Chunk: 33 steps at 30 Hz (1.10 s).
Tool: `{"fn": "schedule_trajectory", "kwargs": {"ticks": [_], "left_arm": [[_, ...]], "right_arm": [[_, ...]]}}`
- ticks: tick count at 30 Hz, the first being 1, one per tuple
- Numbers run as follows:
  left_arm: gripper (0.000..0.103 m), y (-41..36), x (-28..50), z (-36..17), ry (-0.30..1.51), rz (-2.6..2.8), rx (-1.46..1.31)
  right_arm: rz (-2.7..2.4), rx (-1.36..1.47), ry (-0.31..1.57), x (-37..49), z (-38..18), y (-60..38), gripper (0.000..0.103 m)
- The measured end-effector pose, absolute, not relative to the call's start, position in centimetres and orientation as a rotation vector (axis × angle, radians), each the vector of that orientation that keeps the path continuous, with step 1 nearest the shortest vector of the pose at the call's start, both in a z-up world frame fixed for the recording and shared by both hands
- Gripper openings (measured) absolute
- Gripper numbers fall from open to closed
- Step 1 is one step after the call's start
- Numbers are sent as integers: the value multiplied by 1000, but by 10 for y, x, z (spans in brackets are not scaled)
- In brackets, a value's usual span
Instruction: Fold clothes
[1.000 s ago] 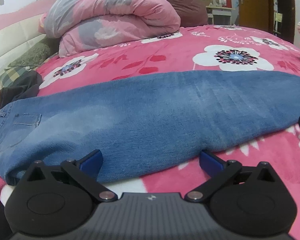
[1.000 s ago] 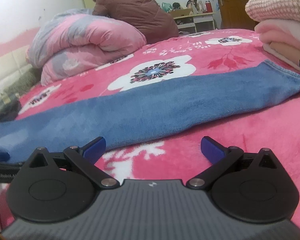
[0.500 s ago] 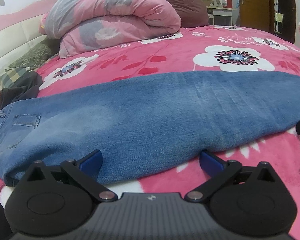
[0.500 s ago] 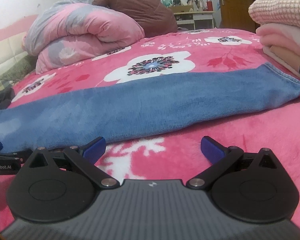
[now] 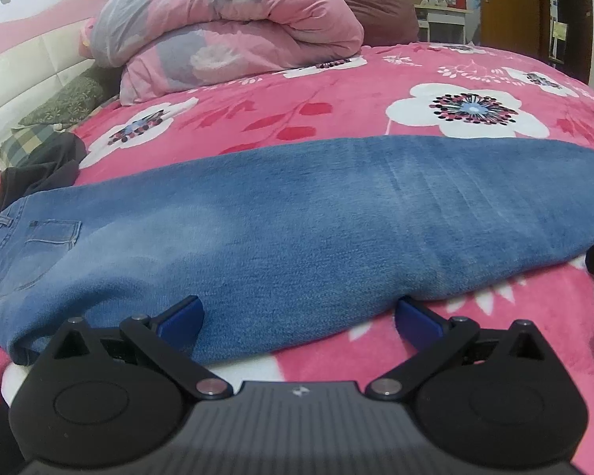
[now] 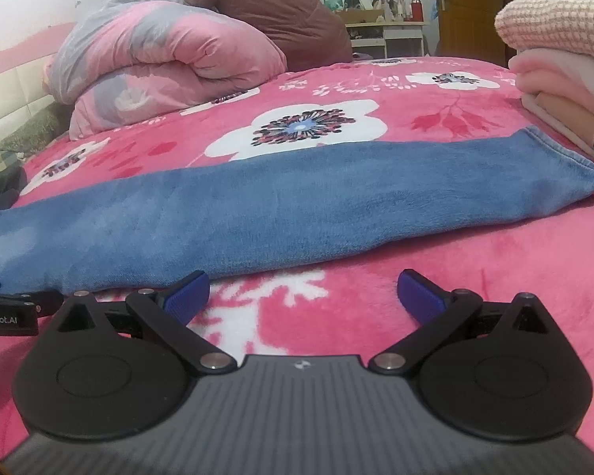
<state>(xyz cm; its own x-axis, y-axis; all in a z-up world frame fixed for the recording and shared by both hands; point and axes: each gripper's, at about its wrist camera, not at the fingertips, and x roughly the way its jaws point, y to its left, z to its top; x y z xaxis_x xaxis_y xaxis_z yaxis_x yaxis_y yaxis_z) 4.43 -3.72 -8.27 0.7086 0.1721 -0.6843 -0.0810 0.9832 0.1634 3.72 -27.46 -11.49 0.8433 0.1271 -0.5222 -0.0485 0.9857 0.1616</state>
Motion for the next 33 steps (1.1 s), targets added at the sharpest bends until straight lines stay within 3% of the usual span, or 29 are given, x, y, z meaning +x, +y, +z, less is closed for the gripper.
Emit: {"fn": "schedule_trajectory", "kwargs": {"ticks": [33], "left_arm": [[103,-38,45,-82,785,156,120]], "right_arm": [[84,126,561,38,-114,-272,102]]}}
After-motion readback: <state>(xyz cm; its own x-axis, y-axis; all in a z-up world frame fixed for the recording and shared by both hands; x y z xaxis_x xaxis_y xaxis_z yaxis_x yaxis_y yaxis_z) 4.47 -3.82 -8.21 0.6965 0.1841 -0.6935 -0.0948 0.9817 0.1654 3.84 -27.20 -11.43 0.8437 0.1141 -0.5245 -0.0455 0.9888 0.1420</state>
